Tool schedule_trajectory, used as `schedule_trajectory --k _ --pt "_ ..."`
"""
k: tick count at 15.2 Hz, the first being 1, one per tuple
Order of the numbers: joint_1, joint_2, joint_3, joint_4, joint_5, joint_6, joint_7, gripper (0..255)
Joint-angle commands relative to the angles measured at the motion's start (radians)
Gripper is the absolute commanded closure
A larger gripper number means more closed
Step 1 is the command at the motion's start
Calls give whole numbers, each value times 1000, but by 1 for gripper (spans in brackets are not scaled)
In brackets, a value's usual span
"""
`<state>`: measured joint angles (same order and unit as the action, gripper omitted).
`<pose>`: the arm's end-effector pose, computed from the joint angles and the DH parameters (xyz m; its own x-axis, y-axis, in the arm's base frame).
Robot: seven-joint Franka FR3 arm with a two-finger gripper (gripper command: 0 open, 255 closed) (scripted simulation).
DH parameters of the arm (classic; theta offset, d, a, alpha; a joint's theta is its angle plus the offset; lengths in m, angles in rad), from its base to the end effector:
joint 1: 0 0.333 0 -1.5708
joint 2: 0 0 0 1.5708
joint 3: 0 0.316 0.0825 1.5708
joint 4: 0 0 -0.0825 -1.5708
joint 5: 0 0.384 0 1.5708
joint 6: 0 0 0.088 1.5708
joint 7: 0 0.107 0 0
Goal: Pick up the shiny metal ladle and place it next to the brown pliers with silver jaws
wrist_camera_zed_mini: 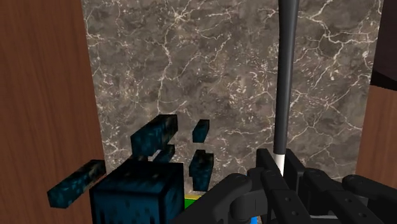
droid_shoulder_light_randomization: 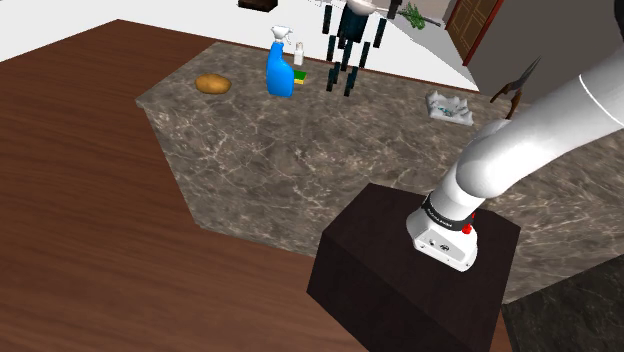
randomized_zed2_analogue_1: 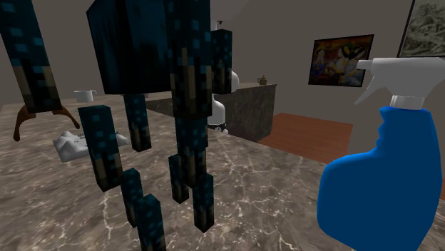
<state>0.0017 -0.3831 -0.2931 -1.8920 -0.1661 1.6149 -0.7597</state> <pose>0.4101 -0.1684 0.6571 0.8845 0.4658 0.0260 0.4610 -0.8813 0.1042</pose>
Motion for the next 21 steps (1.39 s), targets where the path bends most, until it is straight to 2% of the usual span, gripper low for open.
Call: schedule_trajectory --k 1,11,21 --pt "-15 -49 -16 -37 -17 -8 -27 255" --pt "-102 -271 -114 -169 -119 -65 -187 255" --pt "-185 -414 -246 -186 -238 -137 -386 255"
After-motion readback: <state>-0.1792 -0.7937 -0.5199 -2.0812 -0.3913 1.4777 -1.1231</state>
